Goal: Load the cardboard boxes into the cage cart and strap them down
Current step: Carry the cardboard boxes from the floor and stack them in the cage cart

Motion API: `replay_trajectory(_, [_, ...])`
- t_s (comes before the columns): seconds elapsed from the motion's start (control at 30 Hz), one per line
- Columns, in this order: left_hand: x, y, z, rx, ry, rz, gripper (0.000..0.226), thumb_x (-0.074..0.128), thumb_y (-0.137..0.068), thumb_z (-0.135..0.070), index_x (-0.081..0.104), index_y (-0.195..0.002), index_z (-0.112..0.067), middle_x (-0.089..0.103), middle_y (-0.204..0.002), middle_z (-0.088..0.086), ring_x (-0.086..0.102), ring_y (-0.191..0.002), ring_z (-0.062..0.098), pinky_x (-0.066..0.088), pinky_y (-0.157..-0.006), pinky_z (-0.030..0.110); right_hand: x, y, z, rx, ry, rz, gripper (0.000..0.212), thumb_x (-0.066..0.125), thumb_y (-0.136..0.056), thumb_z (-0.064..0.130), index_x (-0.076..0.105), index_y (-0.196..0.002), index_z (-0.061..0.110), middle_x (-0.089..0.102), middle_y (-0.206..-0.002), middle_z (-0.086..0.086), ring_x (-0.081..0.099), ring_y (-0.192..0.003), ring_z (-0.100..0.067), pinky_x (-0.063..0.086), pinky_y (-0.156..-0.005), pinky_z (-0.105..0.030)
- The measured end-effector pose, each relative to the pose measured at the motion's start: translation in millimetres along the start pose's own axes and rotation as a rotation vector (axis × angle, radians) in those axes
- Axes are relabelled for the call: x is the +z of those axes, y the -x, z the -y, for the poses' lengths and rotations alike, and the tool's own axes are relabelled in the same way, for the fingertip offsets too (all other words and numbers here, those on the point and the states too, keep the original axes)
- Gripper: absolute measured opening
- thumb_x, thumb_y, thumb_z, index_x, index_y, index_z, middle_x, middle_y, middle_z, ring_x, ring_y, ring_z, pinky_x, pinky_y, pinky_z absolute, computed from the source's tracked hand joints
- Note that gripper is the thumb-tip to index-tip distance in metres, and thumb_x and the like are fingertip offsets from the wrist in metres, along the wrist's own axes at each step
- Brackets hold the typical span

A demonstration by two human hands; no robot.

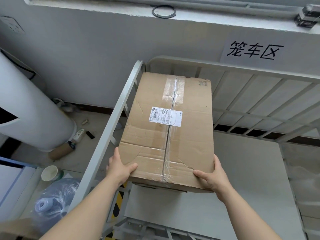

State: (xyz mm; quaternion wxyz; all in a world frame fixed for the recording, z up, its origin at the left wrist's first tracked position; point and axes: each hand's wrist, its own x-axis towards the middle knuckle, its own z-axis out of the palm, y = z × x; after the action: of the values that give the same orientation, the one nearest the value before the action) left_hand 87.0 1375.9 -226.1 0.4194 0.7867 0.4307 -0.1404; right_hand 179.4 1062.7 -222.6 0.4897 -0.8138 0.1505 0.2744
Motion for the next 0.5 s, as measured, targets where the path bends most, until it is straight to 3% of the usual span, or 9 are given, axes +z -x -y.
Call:
replay_trajectory(0.2, [-3.3,0.6,1.9,0.01,-0.03,0.021,0.107,0.075,-0.08,-0.038,-0.001,-0.154,-0.028,0.019,-0.156,0.009,0.027,-0.14,0.037,0.027,-0.114,0.053,4.5,6.8,1.2,0.011,-0.023,-0.007,0.095,0.087,-0.065,0.015,0.033,-0.138,0.041,0.06,-0.122,0.012,0.058,-0.109,-0.016,0.048,-0.098,-0.044])
replay_trajectory(0.33, [-7.9,-6.5,-5.3,0.011,-0.046,0.048,0.12,0.082,-0.07,-0.043,-0.004,-0.153,-0.029,0.023,-0.155,0.01,0.029,-0.139,0.036,0.031,-0.112,0.055,4.6,7.4,3.8,0.019,-0.049,-0.008,0.112,0.088,-0.064,0.017,0.019,-0.15,0.038,0.051,-0.134,0.013,0.053,-0.118,-0.017,0.044,-0.104,-0.043])
replay_trajectory(0.4, [-9.0,-12.0,-10.4,0.019,-0.046,0.042,0.125,0.086,-0.062,-0.046,0.001,-0.152,-0.03,0.028,-0.152,0.011,0.034,-0.136,0.035,0.035,-0.109,0.056,6.5,8.5,4.4,0.006,-0.057,-0.024,0.116,0.087,-0.066,0.018,0.012,-0.152,0.036,0.047,-0.135,0.015,0.05,-0.121,-0.015,0.042,-0.105,-0.04])
replay_trajectory(0.5, [-7.3,-17.4,-12.4,0.032,0.015,0.022,0.121,0.09,-0.056,-0.043,0.014,-0.148,-0.028,0.039,-0.145,0.008,0.042,-0.129,0.033,0.041,-0.104,0.055,13.0,7.8,2.7,-0.03,-0.067,-0.075,0.107,0.087,-0.065,0.024,0.021,-0.147,0.039,0.054,-0.129,0.015,0.055,-0.115,-0.016,0.046,-0.101,-0.039])
